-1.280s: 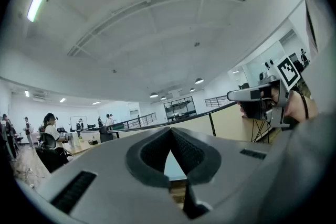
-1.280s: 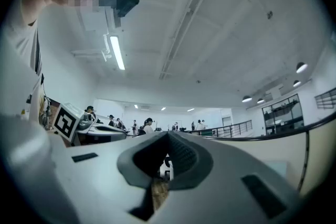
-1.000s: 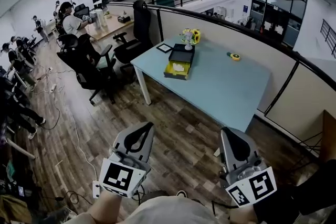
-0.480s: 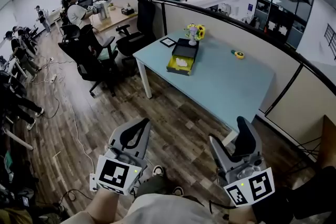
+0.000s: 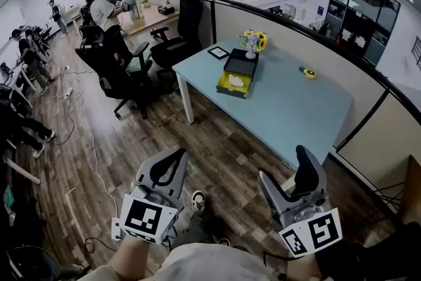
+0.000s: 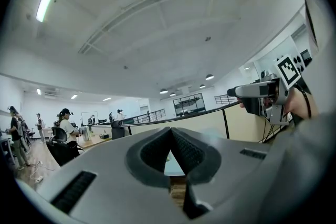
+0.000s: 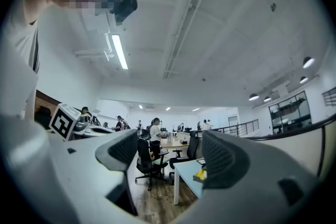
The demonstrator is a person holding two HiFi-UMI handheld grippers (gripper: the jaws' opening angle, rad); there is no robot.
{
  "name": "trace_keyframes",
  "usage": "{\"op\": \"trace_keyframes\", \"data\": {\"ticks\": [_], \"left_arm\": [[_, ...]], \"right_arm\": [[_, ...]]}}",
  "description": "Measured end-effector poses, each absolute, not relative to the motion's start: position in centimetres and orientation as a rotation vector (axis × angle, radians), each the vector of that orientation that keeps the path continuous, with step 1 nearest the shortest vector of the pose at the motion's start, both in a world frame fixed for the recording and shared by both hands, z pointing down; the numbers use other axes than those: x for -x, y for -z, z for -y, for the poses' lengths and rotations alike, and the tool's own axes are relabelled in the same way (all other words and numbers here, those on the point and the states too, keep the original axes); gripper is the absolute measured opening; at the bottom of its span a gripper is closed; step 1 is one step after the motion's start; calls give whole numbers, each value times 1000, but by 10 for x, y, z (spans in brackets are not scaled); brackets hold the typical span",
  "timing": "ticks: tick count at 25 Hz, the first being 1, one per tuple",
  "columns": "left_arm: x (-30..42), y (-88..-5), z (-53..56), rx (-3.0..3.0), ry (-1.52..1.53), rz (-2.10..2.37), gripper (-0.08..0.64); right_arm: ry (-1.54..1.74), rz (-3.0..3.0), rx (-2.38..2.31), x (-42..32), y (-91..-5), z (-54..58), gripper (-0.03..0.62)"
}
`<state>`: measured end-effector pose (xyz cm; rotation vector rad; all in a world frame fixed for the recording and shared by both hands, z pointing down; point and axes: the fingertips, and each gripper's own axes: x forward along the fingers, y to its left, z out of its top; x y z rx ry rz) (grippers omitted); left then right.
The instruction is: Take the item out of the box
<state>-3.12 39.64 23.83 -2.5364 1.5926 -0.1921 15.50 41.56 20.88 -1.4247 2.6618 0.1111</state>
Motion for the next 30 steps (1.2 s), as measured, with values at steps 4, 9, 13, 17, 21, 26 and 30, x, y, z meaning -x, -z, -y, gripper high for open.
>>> {"op": "trace_keyframes", "data": {"ticks": [4,9,13,17,21,26,30], "left_arm": [[46,-243,-363,2545,184,-1607,5],[64,-253,-304,2565,197,-1609,5],[80,-261,-249,2585,200,-1589,5],[104,-263,-191,2604,217,-1577,5],[127,-264,-134,2630,236,-1549,5],[153,-273,-69,2664,253,-1522,5],[168,-289,-29,2692,280,-1491,5]], "right_arm": [[-99,-2683,1437,-142,-215,-379,380],[-73,-2707,1455,-123,-227,-319,382],[-48,-2728,1472,-102,-239,-262,382],[-8,-2751,1509,-78,-248,-202,383],[50,-2767,1558,-55,-260,-141,387],[123,-2780,1632,-30,-281,-74,386],[169,-2779,1677,-13,-300,-33,388]]}}
